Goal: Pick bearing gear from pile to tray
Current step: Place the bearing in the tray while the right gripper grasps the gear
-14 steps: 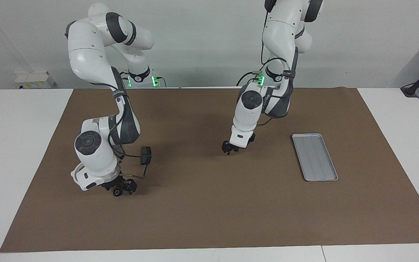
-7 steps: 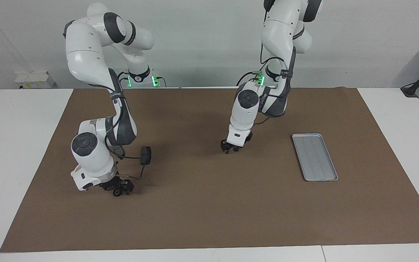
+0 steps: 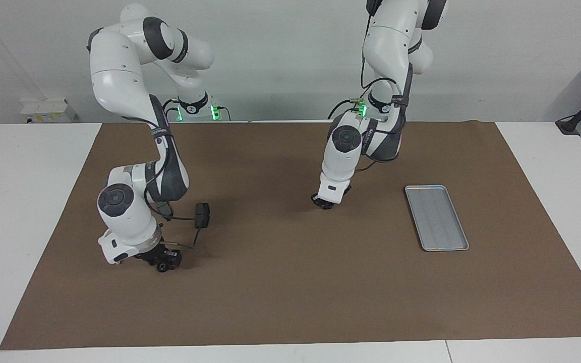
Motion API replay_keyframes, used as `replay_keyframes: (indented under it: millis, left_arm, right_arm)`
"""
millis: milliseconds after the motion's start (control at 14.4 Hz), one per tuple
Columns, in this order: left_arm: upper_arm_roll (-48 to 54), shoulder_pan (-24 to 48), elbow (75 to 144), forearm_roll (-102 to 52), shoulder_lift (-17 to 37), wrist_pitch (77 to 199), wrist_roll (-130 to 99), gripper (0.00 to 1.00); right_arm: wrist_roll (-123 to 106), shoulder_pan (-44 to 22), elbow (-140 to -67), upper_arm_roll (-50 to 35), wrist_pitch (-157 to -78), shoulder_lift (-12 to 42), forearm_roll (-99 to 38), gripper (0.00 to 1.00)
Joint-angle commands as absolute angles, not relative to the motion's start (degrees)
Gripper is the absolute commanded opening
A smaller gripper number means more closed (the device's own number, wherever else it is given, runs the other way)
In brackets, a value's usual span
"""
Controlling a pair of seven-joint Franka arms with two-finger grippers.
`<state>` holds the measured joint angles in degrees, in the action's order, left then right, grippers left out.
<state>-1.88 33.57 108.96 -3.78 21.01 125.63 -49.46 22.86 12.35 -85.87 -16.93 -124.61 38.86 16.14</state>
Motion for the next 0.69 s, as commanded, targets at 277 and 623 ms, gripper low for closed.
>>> replay_keyframes:
  millis: [277, 623]
  left_arm:
    - [-2.29, 12.86, 110.57, -4.04, 9.23, 113.2, -15.44, 0.0]
    - [-2.37, 4.49, 115.73, -4.04, 8.88, 120.91, -2.56, 0.0]
  right_arm:
    - [20.65, 13.8, -87.63, -17.75, -125.68, 38.67, 17.31, 0.0]
    - [20.57, 12.92, -86.14, -18.01, -120.26, 37.1, 17.4, 0.0]
